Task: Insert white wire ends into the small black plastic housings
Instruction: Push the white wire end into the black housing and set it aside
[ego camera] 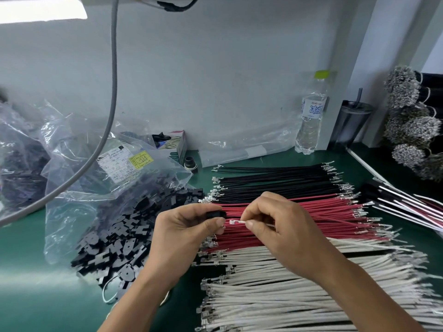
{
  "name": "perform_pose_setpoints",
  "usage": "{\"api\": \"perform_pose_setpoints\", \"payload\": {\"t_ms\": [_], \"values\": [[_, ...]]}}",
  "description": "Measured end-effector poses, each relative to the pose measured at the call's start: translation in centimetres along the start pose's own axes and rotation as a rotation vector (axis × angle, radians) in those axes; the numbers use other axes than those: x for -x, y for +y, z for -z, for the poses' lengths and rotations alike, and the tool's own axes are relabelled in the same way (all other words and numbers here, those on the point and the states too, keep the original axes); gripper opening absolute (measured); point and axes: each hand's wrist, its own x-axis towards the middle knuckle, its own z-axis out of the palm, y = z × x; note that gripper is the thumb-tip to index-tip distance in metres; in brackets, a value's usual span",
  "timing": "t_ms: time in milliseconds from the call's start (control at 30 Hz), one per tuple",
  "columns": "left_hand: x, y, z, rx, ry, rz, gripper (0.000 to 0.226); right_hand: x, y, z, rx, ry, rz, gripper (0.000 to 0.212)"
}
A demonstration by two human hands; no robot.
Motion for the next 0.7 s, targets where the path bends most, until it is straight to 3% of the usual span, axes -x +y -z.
{"api": "perform_pose_setpoints", "payload": {"t_ms": [233,567,700], "values": [[0.0,0.2,-0.1,0.055,-0.015,-0.002,0.024,0.1,-0.1,-0.5,-0.002,0.163,0.103,0.007],[0.1,0.1,-0.2,0.023,-0.065,-0.007,0.024,0.2,-0.4,-1.1,0.088,0.24,0.223,0.005],[0.2,0.0,-0.1,0.0,-0.116,0.004,0.023,0.2,-0.2,-1.4,-0.014,0.231,0.182,0.006]]}}
